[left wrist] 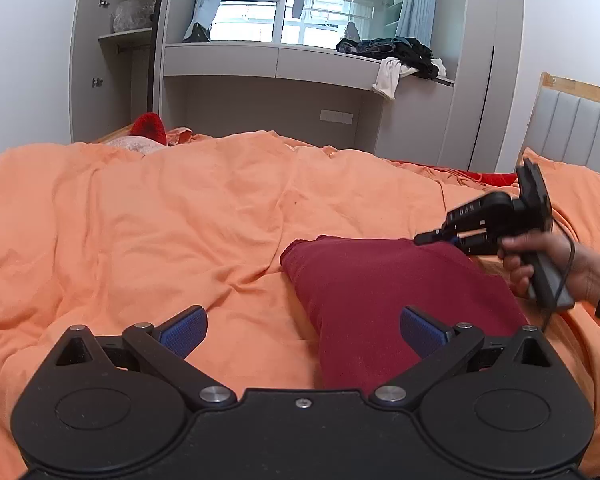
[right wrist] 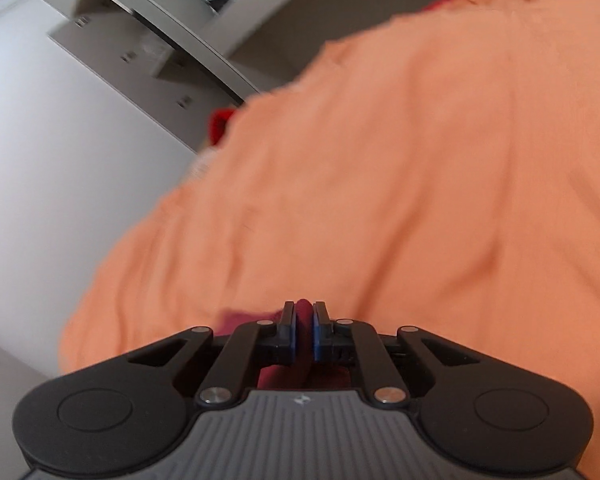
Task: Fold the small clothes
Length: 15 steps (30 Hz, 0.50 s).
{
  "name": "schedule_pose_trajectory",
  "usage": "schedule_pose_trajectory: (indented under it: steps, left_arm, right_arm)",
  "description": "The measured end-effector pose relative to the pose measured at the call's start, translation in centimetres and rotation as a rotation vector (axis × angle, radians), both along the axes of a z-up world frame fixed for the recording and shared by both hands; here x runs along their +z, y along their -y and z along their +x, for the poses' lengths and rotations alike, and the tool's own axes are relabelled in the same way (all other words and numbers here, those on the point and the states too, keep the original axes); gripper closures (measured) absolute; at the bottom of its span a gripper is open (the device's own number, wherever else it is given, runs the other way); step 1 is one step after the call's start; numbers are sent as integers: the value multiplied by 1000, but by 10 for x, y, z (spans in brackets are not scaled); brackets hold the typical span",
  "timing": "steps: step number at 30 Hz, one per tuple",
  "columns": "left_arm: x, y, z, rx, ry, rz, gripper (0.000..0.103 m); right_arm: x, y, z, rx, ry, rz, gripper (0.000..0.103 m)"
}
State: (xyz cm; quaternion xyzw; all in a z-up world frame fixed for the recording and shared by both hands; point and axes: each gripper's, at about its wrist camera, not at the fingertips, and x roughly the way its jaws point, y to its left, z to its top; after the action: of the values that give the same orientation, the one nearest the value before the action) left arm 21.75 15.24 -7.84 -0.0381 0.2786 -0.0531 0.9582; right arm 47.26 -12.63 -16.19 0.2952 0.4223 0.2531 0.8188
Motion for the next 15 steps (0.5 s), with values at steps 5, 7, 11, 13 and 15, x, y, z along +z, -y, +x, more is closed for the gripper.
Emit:
schedule_pose_trajectory:
  steps: [5,7,11,13,15]
  left_arm:
    - [1,-6,0,19,1,-22,1]
    - [0,-9,0,30,-2,-21,1]
    - [-1,-13,2,63,-9,-13,1]
    - [-1,-15,2,76,-8,-13,1]
    - [-2,-17,2,90,-9,-16,1]
  right_arm:
    - [19,28,-26,-37,119,201,74]
    - [43,33,-41,17,170,217,75]
    - [67,6,-101,189,164,208,75]
    - [60,-12,-137,242,171,200,75]
    - [45,-22,-164,247,158,162,75]
